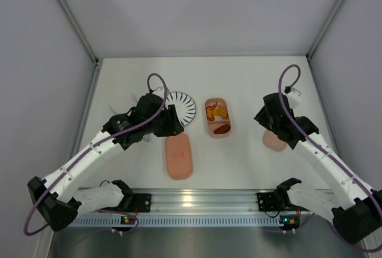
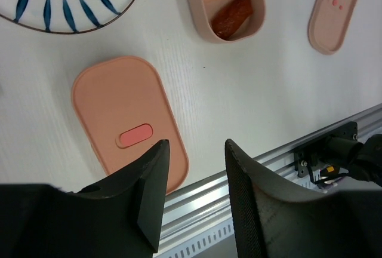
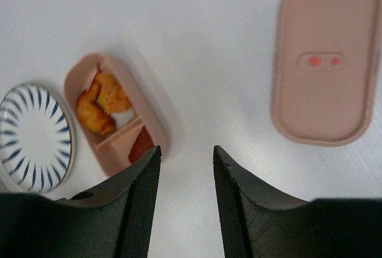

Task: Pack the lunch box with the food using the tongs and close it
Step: Pick up the box lid from the center of the board.

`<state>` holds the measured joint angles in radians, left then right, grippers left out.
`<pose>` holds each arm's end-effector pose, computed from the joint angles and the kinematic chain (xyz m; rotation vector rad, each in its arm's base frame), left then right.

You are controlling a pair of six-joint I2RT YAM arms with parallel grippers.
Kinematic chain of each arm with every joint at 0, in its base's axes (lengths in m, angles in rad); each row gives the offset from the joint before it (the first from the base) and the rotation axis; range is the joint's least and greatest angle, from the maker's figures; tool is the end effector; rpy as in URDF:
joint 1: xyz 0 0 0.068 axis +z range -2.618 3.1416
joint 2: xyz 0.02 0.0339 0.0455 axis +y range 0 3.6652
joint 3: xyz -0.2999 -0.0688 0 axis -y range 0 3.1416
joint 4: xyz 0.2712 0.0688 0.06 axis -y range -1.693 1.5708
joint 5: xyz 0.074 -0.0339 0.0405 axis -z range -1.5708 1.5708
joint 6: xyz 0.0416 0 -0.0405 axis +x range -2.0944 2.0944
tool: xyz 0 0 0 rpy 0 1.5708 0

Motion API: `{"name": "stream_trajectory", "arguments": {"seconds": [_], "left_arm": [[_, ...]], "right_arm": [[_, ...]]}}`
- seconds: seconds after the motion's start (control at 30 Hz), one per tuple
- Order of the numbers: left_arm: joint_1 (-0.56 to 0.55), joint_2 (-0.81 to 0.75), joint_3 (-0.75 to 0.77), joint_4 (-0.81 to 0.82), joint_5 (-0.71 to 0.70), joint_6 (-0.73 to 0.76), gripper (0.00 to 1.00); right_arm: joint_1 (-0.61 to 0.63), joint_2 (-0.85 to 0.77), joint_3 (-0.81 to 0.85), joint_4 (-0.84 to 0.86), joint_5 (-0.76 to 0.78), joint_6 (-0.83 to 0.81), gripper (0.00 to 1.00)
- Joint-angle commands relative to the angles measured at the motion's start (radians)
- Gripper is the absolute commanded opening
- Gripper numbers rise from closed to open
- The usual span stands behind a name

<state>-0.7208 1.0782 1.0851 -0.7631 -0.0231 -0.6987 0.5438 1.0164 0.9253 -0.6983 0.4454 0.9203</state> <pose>0.1757 -0.1531 0.3603 0.0147 2.4282 -0.6614 0.1943 0.0965 0.3244 0.6322 2.1883 0.2423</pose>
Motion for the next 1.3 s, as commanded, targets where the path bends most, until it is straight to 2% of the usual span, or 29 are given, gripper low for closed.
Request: {"name": "stream_trajectory", "arguments": {"seconds": [0.0,0.33,0.47,0.7,1.07,1.27], "left_arm": [[-0.002,0.04,0.058,0.06,0.066,0.056,0.48],[-0.002,0.161,0.093,0.251,0.195,0.091,0.5],[-0.002,0.19,0.075,0.326,0.242,0.079,0.5],[-0.002,0.235,0.05,0.41,0.333,0.07,0.5],[0.0,0.25,0.053,0.429,0.345,0.11,0.51],[0.004,0.259,0.055,0.426,0.351,0.125,0.51]], "right_arm": [[-0.169,-0.053,-0.02,-0.061,-0.048,-0.072,0.41],[-0.635,0.02,-0.146,0.043,-0.25,-0.192,0.42],[-0.708,0.066,-0.152,0.056,-0.244,-0.224,0.42],[-0.768,0.215,-0.102,0.086,-0.228,-0.259,0.42],[-0.791,0.465,0.003,0.164,-0.229,-0.308,0.42],[-0.792,0.542,0.029,0.183,-0.212,-0.314,0.41]]}}
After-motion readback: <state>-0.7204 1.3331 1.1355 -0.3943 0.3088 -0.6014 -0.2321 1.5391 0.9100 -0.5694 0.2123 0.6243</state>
